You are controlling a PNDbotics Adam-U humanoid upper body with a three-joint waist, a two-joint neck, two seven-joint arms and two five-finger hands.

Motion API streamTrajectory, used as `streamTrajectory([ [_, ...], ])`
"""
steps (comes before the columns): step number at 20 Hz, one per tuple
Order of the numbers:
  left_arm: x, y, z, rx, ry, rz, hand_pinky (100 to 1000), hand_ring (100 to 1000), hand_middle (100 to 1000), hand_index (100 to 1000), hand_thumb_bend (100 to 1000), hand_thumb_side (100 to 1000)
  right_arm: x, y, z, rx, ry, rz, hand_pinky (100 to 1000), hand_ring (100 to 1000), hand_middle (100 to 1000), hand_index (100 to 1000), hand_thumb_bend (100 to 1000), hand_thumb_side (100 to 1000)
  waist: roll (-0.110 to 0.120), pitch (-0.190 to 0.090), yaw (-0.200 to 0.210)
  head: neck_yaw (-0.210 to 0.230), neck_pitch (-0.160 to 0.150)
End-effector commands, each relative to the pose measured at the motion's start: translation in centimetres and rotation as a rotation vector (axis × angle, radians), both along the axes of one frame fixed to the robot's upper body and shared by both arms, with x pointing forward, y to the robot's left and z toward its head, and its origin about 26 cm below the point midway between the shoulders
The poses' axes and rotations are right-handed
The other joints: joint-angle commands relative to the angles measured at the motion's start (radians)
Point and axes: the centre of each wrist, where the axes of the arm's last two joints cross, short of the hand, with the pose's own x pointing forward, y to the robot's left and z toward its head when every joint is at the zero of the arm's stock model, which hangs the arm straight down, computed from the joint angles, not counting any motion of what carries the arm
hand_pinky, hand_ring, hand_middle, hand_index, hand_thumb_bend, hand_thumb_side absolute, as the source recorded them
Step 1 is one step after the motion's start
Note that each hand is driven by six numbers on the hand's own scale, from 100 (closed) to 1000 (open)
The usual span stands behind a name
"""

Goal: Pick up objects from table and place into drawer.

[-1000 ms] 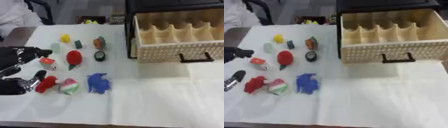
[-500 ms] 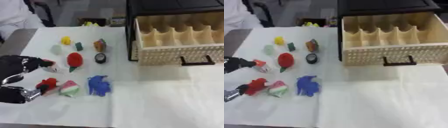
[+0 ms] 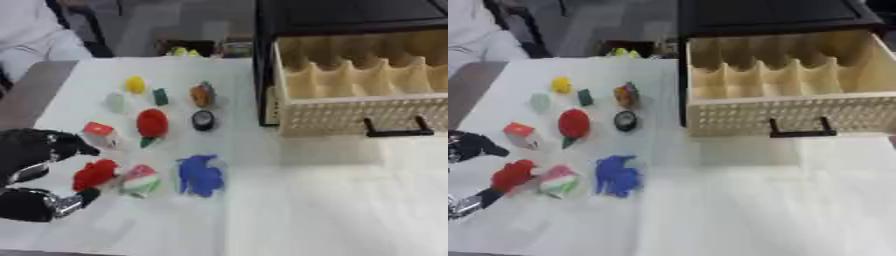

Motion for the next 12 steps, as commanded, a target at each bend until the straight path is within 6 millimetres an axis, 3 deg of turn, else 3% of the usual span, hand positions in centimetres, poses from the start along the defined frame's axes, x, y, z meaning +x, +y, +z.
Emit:
streamTrajectory([
  [1,-0.18,0.25,0.85,0.016,0.014,0.034,677,794,780,1000,393,1000,-0.43,-0.17,0.79,-0.014,-0.029,-0.007,260,413,396,754,454,737,-0.003,-0.011,-0.001,0.006,-0.014],
  [4,-0.17,0.15,0.83,0.003,0.039,0.065,675,809,820,1000,397,1000,-0.43,-0.21,0.76,-0.011,-0.028,-0.006,260,412,395,754,453,737,-0.004,-0.01,-0.002,0.009,-0.017],
  [12,0.5,0.34,0.66,-0.041,0.047,0.155,685,822,817,1000,390,1000,-0.44,-0.3,0.65,-0.005,-0.018,-0.004,254,409,394,753,454,737,-0.005,-0.007,-0.009,0.014,-0.026],
])
